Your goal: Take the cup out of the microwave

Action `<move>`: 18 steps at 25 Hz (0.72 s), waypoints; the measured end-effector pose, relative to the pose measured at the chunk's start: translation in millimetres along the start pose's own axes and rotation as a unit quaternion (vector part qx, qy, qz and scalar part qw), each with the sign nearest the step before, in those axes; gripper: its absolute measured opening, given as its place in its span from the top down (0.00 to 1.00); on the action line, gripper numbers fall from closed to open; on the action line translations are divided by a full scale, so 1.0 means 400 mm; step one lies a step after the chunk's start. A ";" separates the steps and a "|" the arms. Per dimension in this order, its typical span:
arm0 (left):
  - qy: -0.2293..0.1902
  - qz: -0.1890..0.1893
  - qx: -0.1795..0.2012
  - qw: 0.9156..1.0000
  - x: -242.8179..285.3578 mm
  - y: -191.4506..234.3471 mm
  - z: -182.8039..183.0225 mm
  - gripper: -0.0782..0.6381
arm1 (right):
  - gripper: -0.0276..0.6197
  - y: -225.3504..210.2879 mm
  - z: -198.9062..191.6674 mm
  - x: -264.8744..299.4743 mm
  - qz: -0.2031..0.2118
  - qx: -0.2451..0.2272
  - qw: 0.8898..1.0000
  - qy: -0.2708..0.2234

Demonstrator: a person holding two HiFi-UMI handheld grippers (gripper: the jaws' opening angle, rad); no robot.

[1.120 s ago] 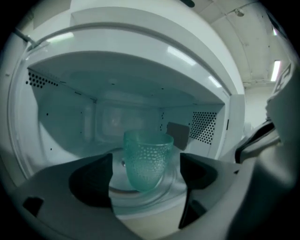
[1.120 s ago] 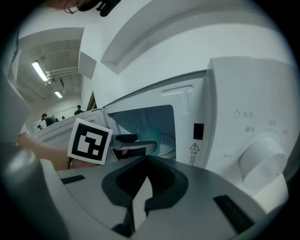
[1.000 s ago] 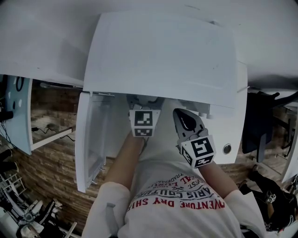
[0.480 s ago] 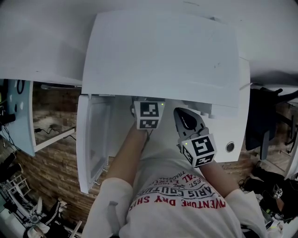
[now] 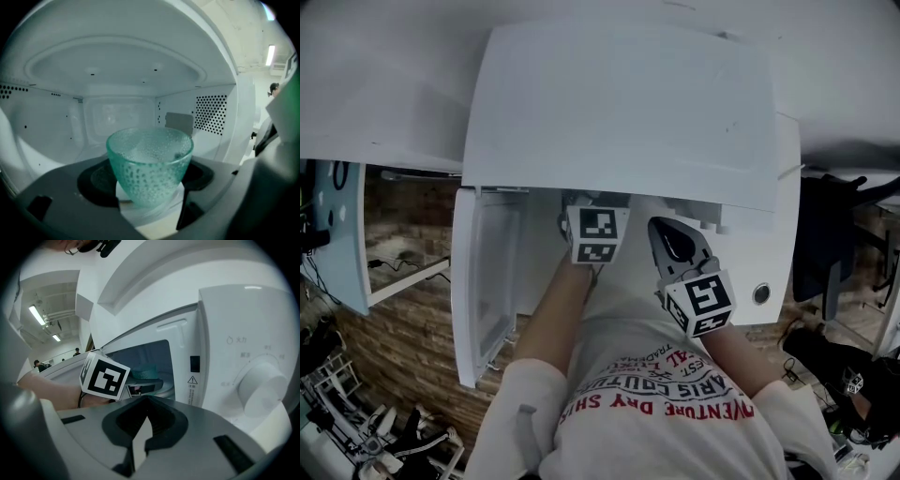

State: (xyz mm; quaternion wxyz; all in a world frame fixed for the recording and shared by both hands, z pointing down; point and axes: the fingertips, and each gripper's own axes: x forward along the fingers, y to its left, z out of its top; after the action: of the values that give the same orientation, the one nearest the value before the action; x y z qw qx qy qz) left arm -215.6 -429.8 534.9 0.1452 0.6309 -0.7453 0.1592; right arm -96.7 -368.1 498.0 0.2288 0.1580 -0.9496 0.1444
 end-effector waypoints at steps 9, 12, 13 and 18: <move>-0.016 0.003 -0.005 1.000 -0.088 -0.042 0.019 0.36 | 0.95 0.014 -0.001 -0.041 -0.001 -0.008 1.000 -0.015; -0.024 0.004 0.005 1.000 -0.134 -0.062 0.021 0.36 | 0.95 0.029 -0.001 -0.063 0.000 -0.013 1.000 -0.022; -0.024 0.004 0.007 1.000 -0.151 -0.071 0.020 0.36 | 0.95 0.035 -0.003 -0.075 0.001 -0.015 1.000 -0.024; -0.034 0.013 0.016 0.999 -0.245 -0.101 0.024 0.36 | 0.95 0.053 0.000 -0.127 -0.003 -0.018 0.999 -0.043</move>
State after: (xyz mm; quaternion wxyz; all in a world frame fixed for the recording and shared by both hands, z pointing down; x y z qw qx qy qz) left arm -159.9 -352.5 487.7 0.1075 0.6288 -0.7551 0.1511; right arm -61.5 -337.1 469.5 0.1908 0.1631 -0.9606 0.1194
